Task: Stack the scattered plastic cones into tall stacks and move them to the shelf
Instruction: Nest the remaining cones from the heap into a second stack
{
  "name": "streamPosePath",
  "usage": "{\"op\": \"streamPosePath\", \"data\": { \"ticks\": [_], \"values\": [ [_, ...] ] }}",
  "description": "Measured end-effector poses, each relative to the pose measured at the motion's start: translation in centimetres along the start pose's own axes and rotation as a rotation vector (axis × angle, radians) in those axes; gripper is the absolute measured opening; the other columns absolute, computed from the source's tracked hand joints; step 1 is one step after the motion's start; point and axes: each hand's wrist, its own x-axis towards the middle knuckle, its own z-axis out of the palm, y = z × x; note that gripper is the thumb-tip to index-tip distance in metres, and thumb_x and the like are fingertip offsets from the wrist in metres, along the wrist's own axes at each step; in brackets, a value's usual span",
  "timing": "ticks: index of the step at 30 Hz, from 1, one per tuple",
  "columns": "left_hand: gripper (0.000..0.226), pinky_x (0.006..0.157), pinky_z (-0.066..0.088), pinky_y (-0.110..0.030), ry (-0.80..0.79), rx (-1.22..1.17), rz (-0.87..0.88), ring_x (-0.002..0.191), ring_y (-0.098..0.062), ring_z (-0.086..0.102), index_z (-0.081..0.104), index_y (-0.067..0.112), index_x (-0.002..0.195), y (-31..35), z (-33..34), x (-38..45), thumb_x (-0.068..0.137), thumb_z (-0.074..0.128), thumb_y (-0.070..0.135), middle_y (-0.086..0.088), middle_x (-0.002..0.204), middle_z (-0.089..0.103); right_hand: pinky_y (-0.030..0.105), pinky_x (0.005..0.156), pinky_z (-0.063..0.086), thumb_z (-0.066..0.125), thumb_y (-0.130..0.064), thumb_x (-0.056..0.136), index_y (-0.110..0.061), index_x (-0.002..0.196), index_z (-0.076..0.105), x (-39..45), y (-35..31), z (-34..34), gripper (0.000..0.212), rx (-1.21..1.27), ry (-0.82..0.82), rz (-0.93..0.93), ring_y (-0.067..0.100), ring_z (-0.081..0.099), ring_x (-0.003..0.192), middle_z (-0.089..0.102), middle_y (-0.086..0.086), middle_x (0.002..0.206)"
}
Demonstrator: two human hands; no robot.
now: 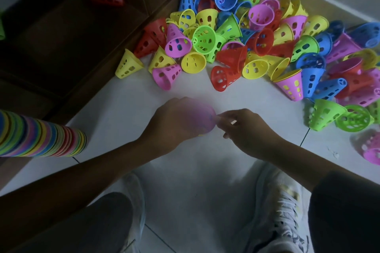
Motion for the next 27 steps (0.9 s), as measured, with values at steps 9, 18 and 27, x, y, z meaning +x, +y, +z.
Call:
{"op": "streamPosePath", "data": {
  "ticks": [9, 18, 27],
  "values": [
    [0.07, 0.082, 0.052, -0.012, -0.156, 0.07, 0.035, 0.103, -0.004, 0.063, 0.062, 0.019, 0.129, -0.7, -2.3, 1.2, 0.066, 0.093, 0.029, 0.011, 0.12, 0.058, 0.04, 0.081, 0.055, 0.035, -0.054, 0.102, -0.004, 0.097, 0.07, 1.5, -0.8, 0.1, 0.062, 0.088, -0.153, 0.048, 0.013, 0.067, 0.069, 0.073, 0.008, 0.079],
    [0.058, 0.089, 0.05, -0.02, -0.133, 0.108, -0.052, 0.109, -0.001, 0.058, 0.062, 0.037, 0.125, -1.2, -8.7, 3.3, 0.075, 0.067, 0.067, 0.024, 0.122, 0.059, 0.035, 0.08, 0.053, 0.028, -0.059, 0.097, -0.01, 0.093, 0.065, 5.3, -3.2, -1.9, 0.062, -0.021, -0.095, -0.115, 0.023, 0.067, 0.08, 0.069, 0.01, 0.089],
    [0.014, 0.085, 0.05, -0.029, 0.431, 0.243, -0.181, 0.095, -0.012, 0.061, 0.07, 0.012, 0.104, -2.4, -14.9, 9.9, 0.091, 0.07, 0.018, -0.001, 0.105, 0.067, 0.006, 0.066, 0.041, 0.05, -0.046, 0.095, -0.051, 0.086, 0.058, 11.2, -8.4, -3.8, 0.013, -0.035, -0.018, -0.393, -0.005, 0.061, 0.078, 0.065, -0.031, 0.077]
  ]
}}
